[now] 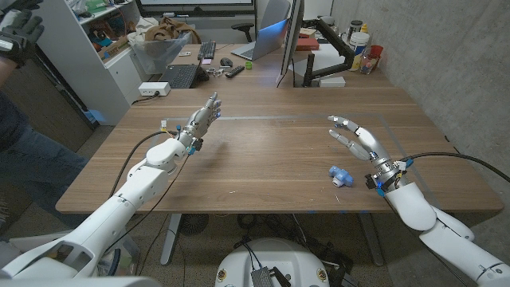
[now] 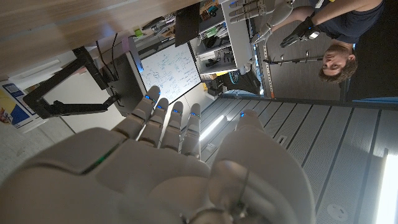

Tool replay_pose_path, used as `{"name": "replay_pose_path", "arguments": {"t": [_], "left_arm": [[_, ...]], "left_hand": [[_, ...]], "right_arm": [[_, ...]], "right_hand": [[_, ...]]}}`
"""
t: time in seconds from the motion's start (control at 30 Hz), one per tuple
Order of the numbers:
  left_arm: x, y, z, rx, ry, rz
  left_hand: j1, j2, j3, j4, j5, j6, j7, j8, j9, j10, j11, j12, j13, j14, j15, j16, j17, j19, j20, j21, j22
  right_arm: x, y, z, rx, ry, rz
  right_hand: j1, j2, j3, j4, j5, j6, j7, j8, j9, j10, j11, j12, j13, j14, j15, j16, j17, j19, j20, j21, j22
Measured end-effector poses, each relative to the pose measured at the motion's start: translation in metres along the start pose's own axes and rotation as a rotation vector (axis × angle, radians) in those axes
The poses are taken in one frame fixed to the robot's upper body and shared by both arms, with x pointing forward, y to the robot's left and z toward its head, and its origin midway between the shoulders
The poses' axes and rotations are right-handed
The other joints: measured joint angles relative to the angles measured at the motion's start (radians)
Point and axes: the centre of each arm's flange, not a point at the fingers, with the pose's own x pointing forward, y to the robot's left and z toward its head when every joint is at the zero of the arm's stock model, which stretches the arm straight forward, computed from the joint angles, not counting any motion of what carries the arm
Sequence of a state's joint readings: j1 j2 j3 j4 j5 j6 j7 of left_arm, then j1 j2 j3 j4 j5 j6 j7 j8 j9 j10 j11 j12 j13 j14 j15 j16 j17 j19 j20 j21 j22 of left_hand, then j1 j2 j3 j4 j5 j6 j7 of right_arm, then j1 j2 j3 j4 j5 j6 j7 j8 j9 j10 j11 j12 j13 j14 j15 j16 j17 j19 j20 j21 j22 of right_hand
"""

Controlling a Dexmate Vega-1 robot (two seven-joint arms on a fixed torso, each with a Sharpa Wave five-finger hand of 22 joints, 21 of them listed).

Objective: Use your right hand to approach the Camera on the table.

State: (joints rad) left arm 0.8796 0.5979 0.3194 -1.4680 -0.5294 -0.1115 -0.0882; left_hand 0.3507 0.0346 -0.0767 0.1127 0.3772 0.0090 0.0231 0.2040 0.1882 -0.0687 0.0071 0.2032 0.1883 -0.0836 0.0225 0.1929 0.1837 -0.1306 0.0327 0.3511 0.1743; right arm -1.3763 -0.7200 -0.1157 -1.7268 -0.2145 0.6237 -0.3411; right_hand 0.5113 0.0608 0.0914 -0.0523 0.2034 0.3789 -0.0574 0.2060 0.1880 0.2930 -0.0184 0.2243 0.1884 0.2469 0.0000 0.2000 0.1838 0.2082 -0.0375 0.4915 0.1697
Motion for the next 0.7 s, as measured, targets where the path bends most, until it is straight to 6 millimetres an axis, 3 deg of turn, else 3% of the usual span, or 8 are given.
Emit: {"name": "replay_pose_path", "arguments": {"t": [0.7], "left_arm": [[0.003, -0.003, 0.006, 0.013, -0.003, -0.011]], "left_hand": [[0.0, 0.0, -0.004, 0.004, 0.0, -0.004, -0.004, 0.0, 0.0, 0.0, 0.0, 0.0, 0.0, 0.0, 0.0, 0.0, 0.0, 0.0, 0.0, -0.008, 0.0]], "right_arm": [[-0.011, 0.0, 0.004, -0.073, -0.002, -0.003]], "right_hand": [[0.0, 0.0, 0.003, -0.003, 0.0, 0.005, -0.016, 0.0, 0.0, 0.02, -0.008, 0.004, 0.0, 0.005, -0.005, 0.0, 0.0, 0.013, -0.002, -0.004, 0.0]]}}
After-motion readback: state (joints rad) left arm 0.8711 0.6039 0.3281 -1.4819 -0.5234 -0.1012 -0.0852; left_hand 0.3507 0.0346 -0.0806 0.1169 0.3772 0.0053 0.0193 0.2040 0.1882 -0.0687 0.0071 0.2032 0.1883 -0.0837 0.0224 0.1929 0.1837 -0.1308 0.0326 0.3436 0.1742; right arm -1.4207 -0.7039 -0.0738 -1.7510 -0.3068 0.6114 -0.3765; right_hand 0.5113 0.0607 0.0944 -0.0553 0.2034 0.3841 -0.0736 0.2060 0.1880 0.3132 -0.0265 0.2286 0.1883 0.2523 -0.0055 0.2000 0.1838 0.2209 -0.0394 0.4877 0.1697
